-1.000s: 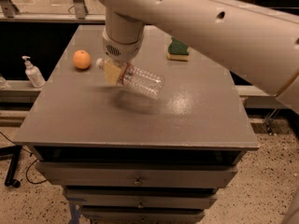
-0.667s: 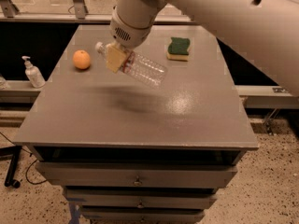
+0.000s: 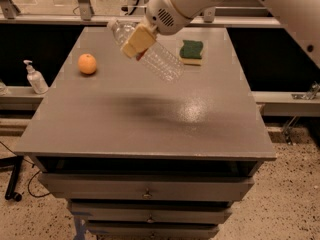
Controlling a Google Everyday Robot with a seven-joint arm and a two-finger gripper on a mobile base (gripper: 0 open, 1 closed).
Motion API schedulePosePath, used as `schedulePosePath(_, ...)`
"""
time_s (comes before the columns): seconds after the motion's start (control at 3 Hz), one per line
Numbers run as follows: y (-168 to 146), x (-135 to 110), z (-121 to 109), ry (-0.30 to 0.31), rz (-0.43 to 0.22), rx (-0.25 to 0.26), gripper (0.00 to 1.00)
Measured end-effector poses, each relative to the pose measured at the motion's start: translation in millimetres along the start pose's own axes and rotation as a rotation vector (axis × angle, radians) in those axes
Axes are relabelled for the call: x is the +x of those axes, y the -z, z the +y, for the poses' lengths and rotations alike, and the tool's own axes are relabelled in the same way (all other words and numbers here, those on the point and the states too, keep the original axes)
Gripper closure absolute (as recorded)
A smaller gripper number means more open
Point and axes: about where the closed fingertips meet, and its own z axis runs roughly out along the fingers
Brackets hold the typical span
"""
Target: Place water bottle upright
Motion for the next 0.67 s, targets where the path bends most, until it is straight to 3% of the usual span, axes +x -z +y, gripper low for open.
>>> schedulePosePath(0.67,33.0,-1.6,13.6,0.024,-0.372,-0.118,1.00)
